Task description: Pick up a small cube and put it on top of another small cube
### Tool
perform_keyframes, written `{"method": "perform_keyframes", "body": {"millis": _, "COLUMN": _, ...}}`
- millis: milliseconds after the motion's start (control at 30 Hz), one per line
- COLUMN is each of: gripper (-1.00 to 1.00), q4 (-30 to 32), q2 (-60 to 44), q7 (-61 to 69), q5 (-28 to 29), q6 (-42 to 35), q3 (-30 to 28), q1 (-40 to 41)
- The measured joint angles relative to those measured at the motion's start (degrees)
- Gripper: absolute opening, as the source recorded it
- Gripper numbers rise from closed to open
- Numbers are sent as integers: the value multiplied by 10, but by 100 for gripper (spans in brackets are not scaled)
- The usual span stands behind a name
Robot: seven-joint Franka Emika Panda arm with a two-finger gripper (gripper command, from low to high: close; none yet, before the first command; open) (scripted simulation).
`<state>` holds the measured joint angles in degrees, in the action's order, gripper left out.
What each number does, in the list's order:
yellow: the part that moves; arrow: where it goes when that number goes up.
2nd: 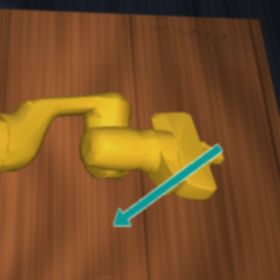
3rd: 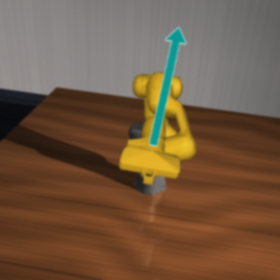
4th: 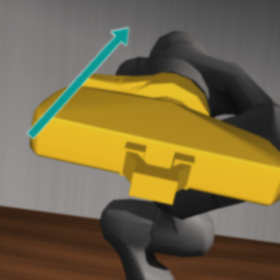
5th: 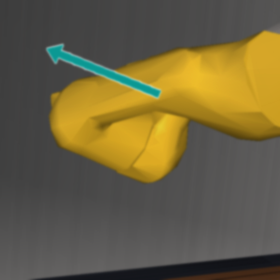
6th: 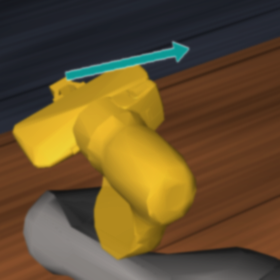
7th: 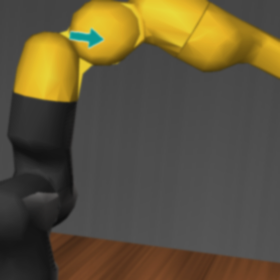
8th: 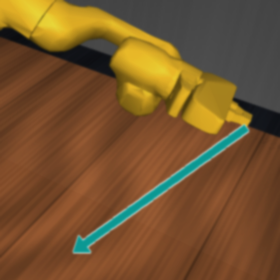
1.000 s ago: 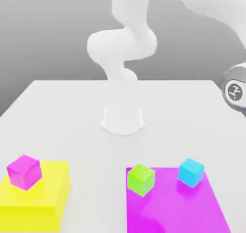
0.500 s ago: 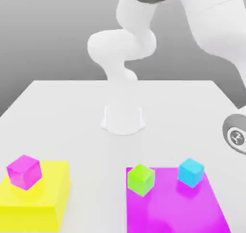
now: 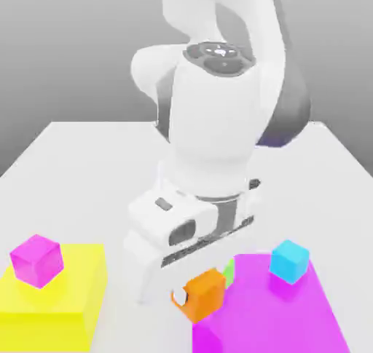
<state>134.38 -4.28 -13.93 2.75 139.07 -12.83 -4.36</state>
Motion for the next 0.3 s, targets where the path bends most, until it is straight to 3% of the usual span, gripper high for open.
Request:
{"method": "perform_keyframes", "body": {"millis": 167, "gripper": -100, "q4": 56, "q2": 30, "q7": -49, "q5": -33, "q6": 21, "q3": -64, "q1": 192}}
{"method": "perform_keyframes", "body": {"millis": 200, "gripper": 100, "q4": 63, "q2": 20, "q7": -49, "q5": -40, "q6": 38, "q3": -54, "q1": 203}}
{"method": "perform_keyframes", "body": {"millis": 300, "gripper": 100, "q4": 63, "q2": 20, "q7": -49, "q5": -40, "q6": 38, "q3": -54, "q1": 190}}
